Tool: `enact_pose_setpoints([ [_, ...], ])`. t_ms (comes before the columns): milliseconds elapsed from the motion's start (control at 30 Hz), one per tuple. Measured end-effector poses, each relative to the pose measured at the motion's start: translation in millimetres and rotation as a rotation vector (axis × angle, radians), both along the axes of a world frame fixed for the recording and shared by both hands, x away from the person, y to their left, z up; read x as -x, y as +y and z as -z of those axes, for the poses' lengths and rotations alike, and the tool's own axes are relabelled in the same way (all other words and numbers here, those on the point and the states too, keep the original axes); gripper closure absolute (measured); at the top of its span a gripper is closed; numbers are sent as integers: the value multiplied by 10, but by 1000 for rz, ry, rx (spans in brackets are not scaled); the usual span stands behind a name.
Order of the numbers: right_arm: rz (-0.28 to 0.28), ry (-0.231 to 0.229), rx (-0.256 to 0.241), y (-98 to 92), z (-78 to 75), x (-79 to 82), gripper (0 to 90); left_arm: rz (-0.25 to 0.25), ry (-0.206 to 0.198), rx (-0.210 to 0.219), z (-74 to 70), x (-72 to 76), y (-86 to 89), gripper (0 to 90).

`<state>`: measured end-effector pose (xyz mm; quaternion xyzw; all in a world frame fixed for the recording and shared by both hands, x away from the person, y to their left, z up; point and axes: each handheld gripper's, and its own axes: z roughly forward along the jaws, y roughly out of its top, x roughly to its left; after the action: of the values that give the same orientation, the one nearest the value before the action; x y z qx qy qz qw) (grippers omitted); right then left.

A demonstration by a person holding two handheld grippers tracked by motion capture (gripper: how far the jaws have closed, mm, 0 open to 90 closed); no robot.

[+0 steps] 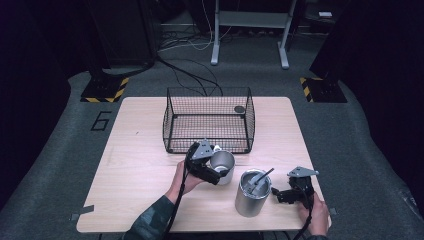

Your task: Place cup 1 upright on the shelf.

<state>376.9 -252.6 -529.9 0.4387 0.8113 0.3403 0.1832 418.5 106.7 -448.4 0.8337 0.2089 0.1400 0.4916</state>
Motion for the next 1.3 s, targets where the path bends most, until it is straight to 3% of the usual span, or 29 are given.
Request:
enact_pose_setpoints([
  [133, -1, -1, 0, 0, 0, 0, 0, 11, -11, -20, 43, -59, -65, 0],
  [333, 0, 0, 0, 0, 0, 0, 0, 15, 13, 11, 70, -122, -99, 1],
  [700, -2, -2, 1, -2, 0, -2, 0, 49, -2, -11, 125, -172, -152, 50],
  [800, -2, -3, 1, -2, 1, -2, 0, 58, 19, -14, 132, -181, -151, 50],
  [967, -3, -3, 2, -2, 1, -2, 0, 47, -4, -30, 152, -156, -169, 52],
  [1167, -3, -3, 2, -2, 1, -2, 0, 43, -15, -24, 162, -149, -162, 56],
  [1300, -3, -3, 2, -2, 1, -2, 0, 28, -28, 15, 202, -130, -153, 58],
])
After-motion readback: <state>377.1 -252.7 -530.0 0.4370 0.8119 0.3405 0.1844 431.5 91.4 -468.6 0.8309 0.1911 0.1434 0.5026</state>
